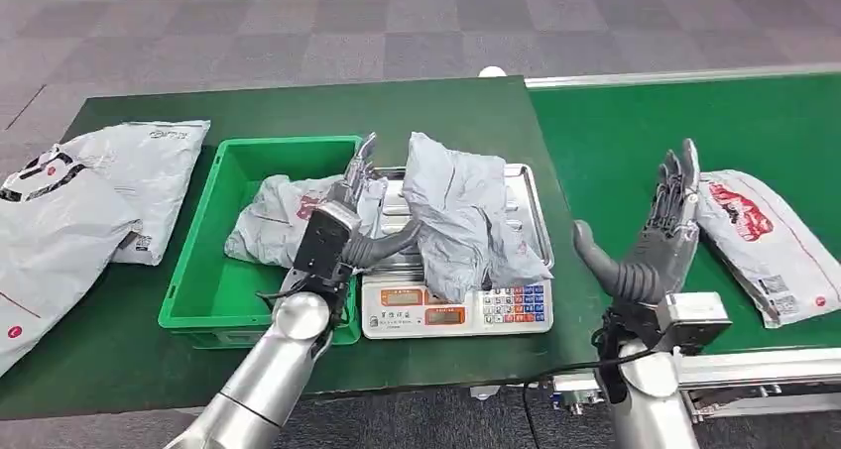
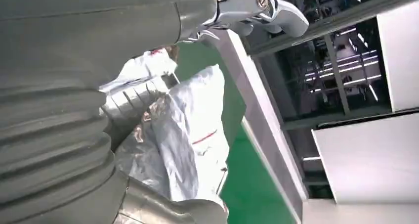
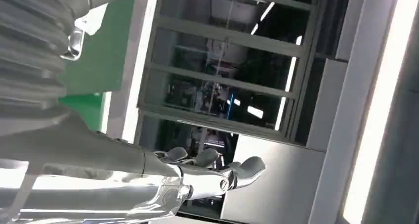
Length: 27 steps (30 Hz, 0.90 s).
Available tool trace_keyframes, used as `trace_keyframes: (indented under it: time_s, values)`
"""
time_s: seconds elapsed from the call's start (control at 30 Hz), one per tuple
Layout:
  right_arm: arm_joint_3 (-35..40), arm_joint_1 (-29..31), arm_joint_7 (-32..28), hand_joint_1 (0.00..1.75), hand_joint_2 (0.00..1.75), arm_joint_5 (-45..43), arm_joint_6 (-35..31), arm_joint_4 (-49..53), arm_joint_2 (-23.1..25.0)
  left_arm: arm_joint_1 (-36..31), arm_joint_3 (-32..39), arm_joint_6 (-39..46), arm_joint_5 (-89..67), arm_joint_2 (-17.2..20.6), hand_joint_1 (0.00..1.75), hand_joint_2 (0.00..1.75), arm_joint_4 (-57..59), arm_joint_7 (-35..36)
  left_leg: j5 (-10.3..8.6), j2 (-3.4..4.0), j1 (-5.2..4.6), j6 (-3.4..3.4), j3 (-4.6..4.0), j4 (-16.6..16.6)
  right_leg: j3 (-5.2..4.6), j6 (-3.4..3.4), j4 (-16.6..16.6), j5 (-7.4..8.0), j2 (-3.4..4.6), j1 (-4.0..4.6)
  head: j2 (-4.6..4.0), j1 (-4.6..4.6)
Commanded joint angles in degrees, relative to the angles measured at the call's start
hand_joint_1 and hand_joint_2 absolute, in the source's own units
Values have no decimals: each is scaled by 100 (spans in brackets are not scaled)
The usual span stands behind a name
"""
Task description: Moved the parcel from conveyor to table for the left to box.
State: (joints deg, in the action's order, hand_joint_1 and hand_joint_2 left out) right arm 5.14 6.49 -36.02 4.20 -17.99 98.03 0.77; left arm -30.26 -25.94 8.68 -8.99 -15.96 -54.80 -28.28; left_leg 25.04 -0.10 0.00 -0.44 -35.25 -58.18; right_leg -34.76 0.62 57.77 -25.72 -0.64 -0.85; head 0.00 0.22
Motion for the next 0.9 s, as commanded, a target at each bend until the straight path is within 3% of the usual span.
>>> trace_keyframes:
  time_s: [0.03,0.1,0.23,0.9]
  values:
    - [103,296,69,0,175,33,-168,-433,69,-675,-1295,184,-1272,185,0,175,1086,391,0,6,5,-2,29,15,29,-5,-20,4,10,5,-2,0]
    - [38,320,72,0,175,37,-221,-464,62,-926,-1867,-92,-2091,58,0,175,1661,890,0,-4,5,-1,15,5,19,-3,-10,1,-1,4,0,0]
    - [-107,210,83,0,175,131,-246,-373,72,-1191,-2091,-620,-2547,-351,0,175,2776,1494,-2,-17,4,1,29,16,39,-2,-25,1,-14,4,0,0]
    - [-109,195,80,0,175,142,-243,-364,85,-1214,-2075,-590,-2564,-353,0,175,2844,1472,3,6,2,0,20,7,21,-3,-12,2,9,1,-2,0]
